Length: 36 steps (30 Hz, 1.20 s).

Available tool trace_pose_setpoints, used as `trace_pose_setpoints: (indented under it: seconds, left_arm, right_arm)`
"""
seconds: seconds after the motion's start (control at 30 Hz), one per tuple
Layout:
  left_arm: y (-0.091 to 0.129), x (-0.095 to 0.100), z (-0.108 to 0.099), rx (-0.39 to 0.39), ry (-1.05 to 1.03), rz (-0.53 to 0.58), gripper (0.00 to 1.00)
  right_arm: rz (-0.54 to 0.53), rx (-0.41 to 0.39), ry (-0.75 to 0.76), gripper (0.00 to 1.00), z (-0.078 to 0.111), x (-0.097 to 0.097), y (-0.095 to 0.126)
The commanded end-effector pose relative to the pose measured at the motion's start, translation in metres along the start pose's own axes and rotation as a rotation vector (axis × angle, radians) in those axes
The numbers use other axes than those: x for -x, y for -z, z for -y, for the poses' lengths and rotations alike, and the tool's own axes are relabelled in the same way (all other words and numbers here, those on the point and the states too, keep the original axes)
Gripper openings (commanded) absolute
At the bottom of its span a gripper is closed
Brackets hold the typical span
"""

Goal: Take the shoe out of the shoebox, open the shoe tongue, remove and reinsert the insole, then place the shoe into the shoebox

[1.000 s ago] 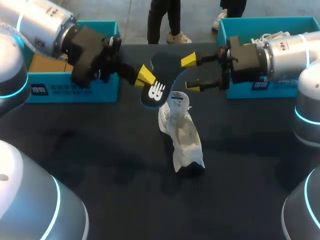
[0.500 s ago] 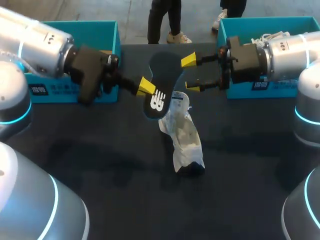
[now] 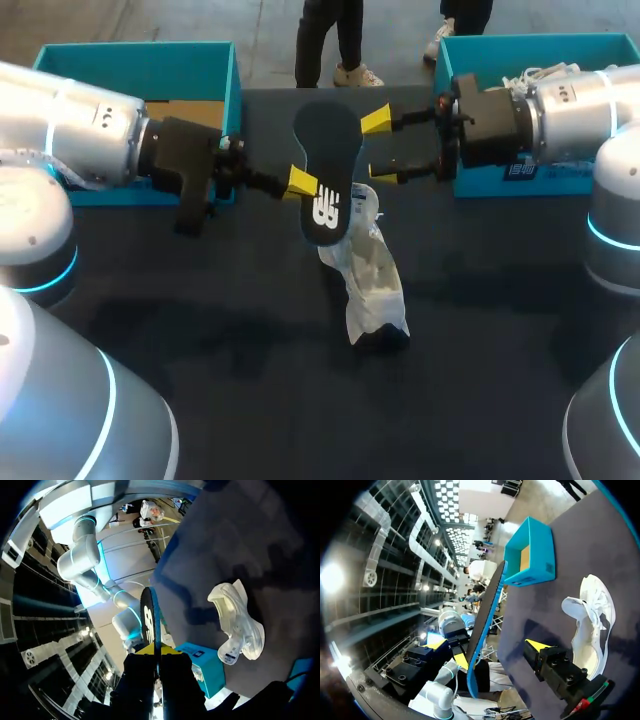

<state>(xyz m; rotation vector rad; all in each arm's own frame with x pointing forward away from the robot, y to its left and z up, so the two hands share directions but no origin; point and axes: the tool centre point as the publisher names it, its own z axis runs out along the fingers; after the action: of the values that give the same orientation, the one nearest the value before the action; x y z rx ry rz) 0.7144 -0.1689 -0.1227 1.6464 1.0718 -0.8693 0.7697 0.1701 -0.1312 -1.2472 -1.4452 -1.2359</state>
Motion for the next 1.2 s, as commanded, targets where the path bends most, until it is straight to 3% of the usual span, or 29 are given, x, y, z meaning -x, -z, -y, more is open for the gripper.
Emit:
trace_pose_setpoints:
  seconds: [0.03, 0.23, 0.43, 0.53, 0.57, 0.83, 0.87, 0.9, 1.2]
  left_arm:
    - [-0.005, -0.003, 0.003, 0.027, -0.015, 0.004, 0.00]
    - [-0.012, -0.004, 0.003, 0.037, -0.023, 0.009, 0.00]
    - [-0.016, -0.008, 0.004, 0.098, -0.032, 0.000, 0.00]
    - [-0.019, -0.010, 0.004, 0.106, -0.035, -0.002, 0.00]
    - [-0.019, -0.010, 0.004, 0.110, -0.032, -0.003, 0.00]
    - [-0.022, -0.013, 0.002, 0.122, -0.026, -0.007, 0.00]
    - [-0.022, -0.013, 0.002, 0.122, -0.027, -0.007, 0.00]
    - [-0.022, -0.013, 0.001, 0.122, -0.026, -0.006, 0.00]
    - [-0.025, -0.013, 0.000, 0.116, -0.025, -0.001, 0.00]
  right_arm:
    - [-0.021, -0.004, 0.001, 1.00, -0.004, 0.002, -0.009]
    - [-0.048, -0.020, -0.010, 1.00, -0.008, -0.001, -0.016]
    - [-0.065, -0.029, -0.020, 1.00, -0.010, -0.005, -0.022]
    - [-0.065, -0.039, -0.023, 0.96, -0.010, -0.006, -0.024]
    - [-0.065, -0.041, -0.024, 0.89, -0.010, -0.006, -0.025]
    - [-0.069, -0.049, -0.037, 0.69, -0.005, -0.005, -0.030]
    - [-0.070, -0.049, -0.038, 0.65, -0.004, -0.004, -0.030]
    - [-0.073, -0.050, -0.040, 0.49, -0.004, -0.004, -0.031]
    - [-0.085, -0.047, -0.043, 0.21, -0.002, 0.000, -0.032]
